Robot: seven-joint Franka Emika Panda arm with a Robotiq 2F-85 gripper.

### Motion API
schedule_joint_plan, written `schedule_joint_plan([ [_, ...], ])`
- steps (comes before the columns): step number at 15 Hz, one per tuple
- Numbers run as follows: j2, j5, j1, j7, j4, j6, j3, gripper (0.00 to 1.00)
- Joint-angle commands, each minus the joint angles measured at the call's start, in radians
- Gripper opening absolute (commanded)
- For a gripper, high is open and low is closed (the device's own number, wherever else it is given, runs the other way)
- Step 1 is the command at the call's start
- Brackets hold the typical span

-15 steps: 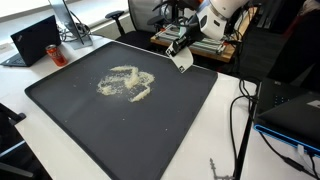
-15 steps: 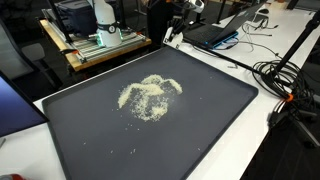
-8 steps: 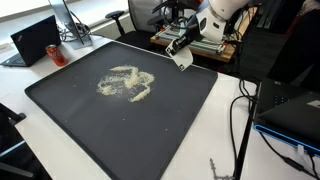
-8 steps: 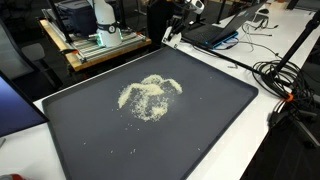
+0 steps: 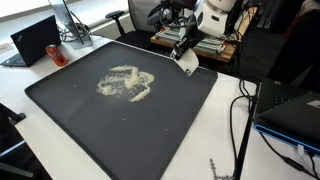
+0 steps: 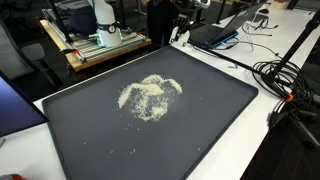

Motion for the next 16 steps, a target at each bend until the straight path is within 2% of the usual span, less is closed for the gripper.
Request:
schedule_joint_plan([
  [1, 0.012, 0.086, -0.038, -0.012, 0.039, 0.097, -0.035, 0.01],
  [9, 0.055, 0.197, -0.141, -0.013, 0.109, 0.268, -0.131, 0.01],
  [16, 0.113, 0.288, -0.230, -0.051, 0.192, 0.222, -0.191, 0.01],
])
